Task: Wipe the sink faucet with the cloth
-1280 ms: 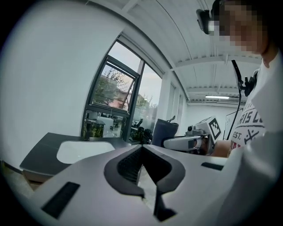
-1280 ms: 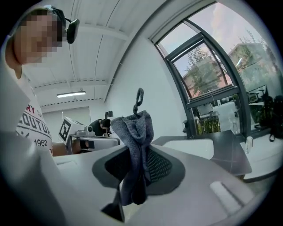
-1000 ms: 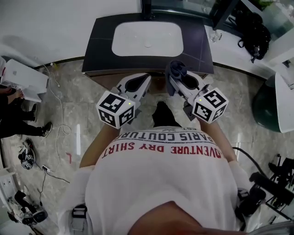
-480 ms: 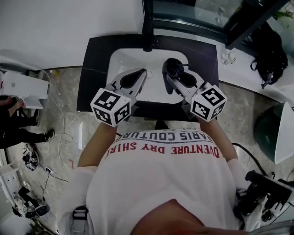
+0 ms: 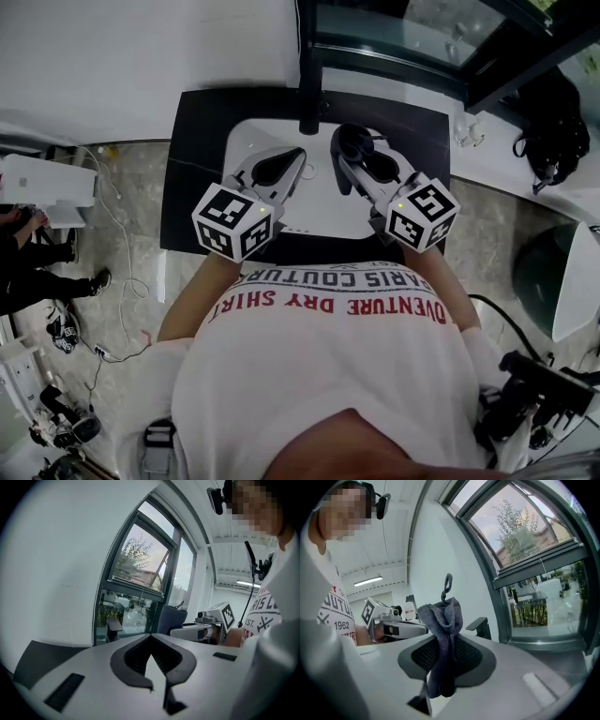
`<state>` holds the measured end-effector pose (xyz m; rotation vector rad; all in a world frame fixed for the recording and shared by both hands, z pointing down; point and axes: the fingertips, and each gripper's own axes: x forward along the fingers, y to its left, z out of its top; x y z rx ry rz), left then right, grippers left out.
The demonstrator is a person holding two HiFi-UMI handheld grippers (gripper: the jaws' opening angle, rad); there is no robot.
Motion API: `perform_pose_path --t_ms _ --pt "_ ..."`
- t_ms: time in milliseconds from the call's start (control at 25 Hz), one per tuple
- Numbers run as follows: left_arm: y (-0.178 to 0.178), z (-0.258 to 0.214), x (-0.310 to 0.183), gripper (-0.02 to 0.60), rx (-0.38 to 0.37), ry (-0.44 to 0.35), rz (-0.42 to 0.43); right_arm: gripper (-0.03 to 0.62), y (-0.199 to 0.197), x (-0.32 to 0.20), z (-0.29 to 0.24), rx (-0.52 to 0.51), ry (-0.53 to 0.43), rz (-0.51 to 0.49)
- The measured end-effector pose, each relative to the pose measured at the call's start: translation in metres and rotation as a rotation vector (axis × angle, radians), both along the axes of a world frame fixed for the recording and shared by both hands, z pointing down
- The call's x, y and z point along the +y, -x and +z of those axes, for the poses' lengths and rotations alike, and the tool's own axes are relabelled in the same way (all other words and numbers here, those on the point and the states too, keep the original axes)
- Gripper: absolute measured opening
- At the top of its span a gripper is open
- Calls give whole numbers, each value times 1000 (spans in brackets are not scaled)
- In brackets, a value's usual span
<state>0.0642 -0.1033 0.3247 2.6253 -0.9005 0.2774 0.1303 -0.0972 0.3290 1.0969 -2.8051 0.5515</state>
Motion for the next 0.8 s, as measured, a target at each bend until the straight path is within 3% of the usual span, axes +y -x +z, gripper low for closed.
perform_pose_path --t_ms 120,240,640,800 --pt "1 2 -12 0 6 4 18 77 -1 -12 3 26 -7 28" --pt "6 1 -18 0 8 -3 28 77 -4 -26 3 118 -55 49" --pt "54 6 -38 0 37 18 -30 77 22 -119 -52 413 -317 13" --pt "69 15 -42 0 37 35 -57 77 31 -159 -49 470 -322 -2"
